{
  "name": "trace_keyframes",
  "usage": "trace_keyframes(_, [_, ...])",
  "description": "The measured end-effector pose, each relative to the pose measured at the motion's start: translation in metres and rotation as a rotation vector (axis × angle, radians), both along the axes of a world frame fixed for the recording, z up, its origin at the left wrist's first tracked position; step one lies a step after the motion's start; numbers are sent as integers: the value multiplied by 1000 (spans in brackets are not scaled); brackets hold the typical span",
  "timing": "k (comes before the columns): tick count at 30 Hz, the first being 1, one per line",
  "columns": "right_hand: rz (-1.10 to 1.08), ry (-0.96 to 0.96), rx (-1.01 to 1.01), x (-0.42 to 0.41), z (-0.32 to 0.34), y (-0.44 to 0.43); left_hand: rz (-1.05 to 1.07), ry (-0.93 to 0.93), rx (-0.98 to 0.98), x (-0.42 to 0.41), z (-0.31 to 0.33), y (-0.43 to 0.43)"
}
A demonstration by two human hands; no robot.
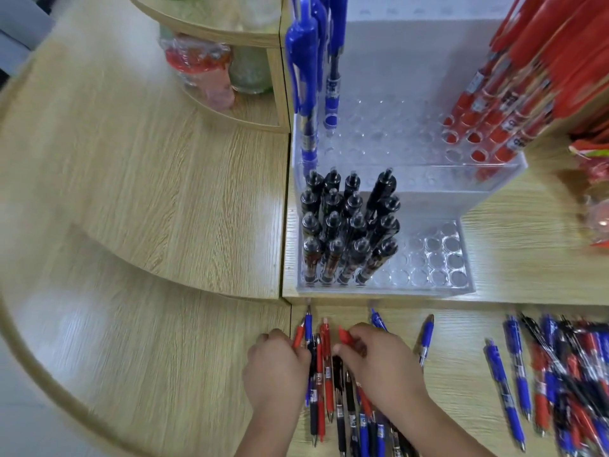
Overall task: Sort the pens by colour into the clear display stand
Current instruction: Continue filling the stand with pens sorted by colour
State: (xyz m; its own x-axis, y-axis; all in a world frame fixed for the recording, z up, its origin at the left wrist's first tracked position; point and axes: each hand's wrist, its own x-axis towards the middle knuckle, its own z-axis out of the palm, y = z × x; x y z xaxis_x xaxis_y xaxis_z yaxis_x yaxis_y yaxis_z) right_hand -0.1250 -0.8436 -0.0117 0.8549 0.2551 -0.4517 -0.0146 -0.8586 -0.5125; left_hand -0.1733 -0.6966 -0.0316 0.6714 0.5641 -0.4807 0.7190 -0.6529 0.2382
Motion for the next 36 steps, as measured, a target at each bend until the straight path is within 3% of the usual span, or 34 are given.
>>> trace_keyframes(4, [-151,153,300,11,31,-25,-167,28,-53,-8,19,13])
trace_keyframes(7, [-251,212,513,22,62,-44,-99,-40,-360,-15,44,35])
trace_keyframes(11, [-292,162,596,36,110,-58,123,-170,-845,-13,108,58])
trace_keyframes(16, [-232,129,721,42,165,-59,101,-294,-1039,0,183,59])
trace_keyframes(21, [-241,-53,834,52,205,-52,110,-473,-1264,13,238,46])
trace_keyframes(26, [-256,-356,822,66,235,-60,-40,-564,-1518,38,262,27])
trace_keyframes(28, [-283,-467,792,73,247,-64,-84,-663,-1448,53,270,17])
trace_keyframes(32, [-325,-612,792,92,256,-65,-114,-791,-907,88,275,-5])
trace_keyframes(36, [-375,-665,854,105,255,-58,-260,-860,-574,121,276,-20])
